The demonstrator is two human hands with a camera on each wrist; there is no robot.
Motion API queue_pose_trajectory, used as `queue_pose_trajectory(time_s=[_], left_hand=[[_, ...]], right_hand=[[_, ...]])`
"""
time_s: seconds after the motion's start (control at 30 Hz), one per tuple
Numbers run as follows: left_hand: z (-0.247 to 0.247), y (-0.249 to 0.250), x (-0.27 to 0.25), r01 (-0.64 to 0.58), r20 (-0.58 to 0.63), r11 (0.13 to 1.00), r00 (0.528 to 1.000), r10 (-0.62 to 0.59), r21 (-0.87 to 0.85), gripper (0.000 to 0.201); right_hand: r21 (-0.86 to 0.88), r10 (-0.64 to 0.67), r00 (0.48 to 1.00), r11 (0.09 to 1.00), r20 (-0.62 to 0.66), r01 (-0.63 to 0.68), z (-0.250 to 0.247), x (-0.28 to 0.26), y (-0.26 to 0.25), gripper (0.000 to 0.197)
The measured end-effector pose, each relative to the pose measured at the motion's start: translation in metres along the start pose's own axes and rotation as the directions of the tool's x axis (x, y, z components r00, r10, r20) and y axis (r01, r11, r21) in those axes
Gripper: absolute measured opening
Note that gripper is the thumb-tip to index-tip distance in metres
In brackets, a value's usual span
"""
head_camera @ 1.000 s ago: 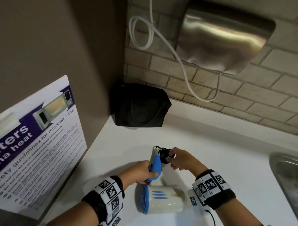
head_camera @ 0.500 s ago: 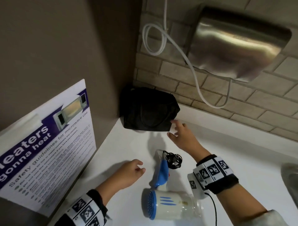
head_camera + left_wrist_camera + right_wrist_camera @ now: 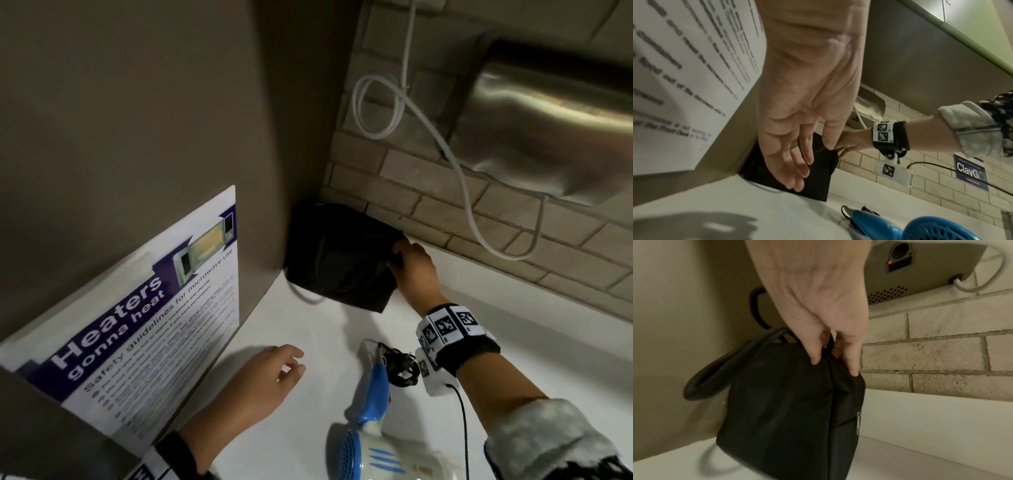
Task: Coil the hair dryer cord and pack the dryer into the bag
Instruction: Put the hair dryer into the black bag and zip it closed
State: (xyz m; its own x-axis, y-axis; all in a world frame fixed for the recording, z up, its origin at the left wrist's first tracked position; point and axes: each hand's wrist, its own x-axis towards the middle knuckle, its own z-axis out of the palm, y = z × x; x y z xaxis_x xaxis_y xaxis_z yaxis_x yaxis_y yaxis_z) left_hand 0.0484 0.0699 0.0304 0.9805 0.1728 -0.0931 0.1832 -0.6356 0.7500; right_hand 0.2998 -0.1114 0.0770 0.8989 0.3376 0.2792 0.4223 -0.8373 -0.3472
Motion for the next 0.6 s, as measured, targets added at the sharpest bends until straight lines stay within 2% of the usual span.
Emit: queue_pose_trajectory(time_s=[0.2, 0.3, 0.37, 0.43, 0.5, 0.6], left_hand=[[-0.014, 0.006, -0.005, -0.124, -0.169, 0.991, 0.979, 0.115, -0.041, 0.022], [-0.023, 0.022, -0.009, -0.262, -0.23, 0.963, 0.943, 0.241, -0.065, 0.028], [-0.032, 0.036, -0.013, -0.36, -0.244, 0.932, 0.909, 0.338, -0.051, 0.031], [-0.039, 0.049, -0.018, -0.425, -0.23, 0.905, 0.88, 0.415, 0.005, 0.026], [-0.043, 0.056, -0.022, -0.464, -0.243, 0.881, 0.848, 0.471, 0.087, 0.023], [-0.048, 0.06, -0.026, -0.47, -0.274, 0.87, 0.826, 0.493, 0.148, 0.023]], right_hand=[[0.183, -0.075, 0.986, 0.978, -0.151, 0.103, -0.015, -0.03, -0.002, 0.02], [0.241, -0.142, 0.976, 0.954, -0.166, 0.18, -0.03, -0.053, -0.007, 0.018], [0.356, -0.162, 0.977, 0.913, -0.137, 0.201, -0.036, -0.066, -0.014, 0.021], [0.476, -0.185, 0.98, 0.858, -0.07, 0.196, -0.039, -0.077, -0.023, 0.033], [0.57, -0.219, 0.975, 0.799, -0.022, 0.193, -0.038, -0.087, -0.03, 0.04], [0.607, -0.262, 0.964, 0.773, 0.041, 0.184, -0.031, -0.099, -0.039, 0.036]])
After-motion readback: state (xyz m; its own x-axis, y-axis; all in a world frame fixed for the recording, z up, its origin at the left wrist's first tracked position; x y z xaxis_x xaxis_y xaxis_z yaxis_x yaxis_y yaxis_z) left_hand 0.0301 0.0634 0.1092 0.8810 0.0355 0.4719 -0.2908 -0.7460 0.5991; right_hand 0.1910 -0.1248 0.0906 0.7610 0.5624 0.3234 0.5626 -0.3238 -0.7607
